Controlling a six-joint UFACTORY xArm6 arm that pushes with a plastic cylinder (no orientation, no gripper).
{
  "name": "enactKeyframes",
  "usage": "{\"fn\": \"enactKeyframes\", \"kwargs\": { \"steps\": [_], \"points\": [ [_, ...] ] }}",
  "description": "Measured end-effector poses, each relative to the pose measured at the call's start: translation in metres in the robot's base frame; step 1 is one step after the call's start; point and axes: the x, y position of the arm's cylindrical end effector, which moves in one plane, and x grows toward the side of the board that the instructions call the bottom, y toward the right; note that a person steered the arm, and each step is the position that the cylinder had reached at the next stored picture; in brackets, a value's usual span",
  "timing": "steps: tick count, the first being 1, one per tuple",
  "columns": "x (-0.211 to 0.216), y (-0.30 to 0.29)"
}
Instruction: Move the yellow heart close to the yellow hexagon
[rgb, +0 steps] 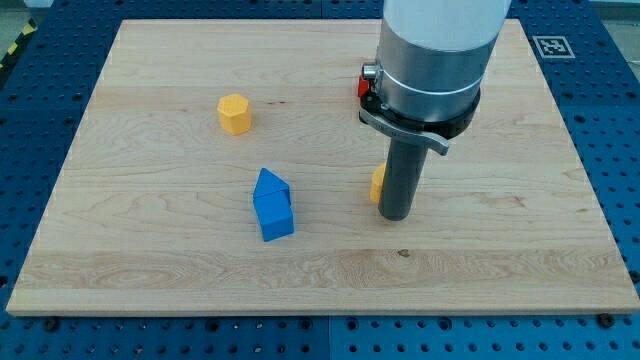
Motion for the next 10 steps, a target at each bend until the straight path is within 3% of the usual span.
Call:
{"fn": "enactKeyframes", "kwargs": {
  "steps": [4, 6, 8, 9, 10],
  "points": [
    [-0.001, 0.01],
    [-0.003, 0.044],
    [-0.021, -0.04],
    [-0.029, -0.046],
    [-0.028, 0.009]
  ]
}}
